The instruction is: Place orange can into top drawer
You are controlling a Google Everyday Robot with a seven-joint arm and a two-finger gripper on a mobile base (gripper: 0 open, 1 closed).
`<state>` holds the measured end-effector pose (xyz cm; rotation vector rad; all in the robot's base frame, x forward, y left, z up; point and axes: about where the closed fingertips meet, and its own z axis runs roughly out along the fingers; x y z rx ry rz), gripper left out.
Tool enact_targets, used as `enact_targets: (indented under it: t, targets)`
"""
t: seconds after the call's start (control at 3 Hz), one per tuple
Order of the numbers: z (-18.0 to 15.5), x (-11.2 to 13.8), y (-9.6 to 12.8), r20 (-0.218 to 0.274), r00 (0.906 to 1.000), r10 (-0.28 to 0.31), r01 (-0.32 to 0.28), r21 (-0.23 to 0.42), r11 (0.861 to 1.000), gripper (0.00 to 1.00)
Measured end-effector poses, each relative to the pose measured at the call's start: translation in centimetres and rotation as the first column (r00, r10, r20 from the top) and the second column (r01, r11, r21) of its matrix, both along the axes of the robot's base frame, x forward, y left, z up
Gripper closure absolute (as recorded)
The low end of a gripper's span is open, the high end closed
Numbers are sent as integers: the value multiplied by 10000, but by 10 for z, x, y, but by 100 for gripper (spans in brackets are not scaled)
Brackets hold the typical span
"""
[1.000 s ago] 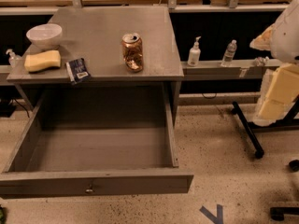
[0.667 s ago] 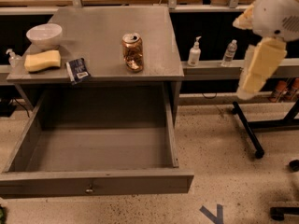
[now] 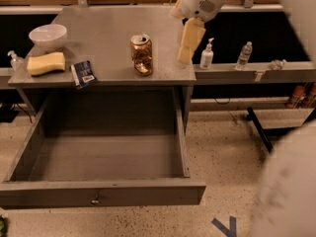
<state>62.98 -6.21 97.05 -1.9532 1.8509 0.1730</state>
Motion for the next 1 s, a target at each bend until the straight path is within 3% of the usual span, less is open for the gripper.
enact_targets:
  t: [0.33,0.67,1.0]
  targets:
    - [14,69,49,533,9965,-640,547,1615,9854,0]
    - [31,70,46,907,9939,-633,470,1721,9840,0]
    - [26,75,44,895,9916,-931,730,2059,9759,0]
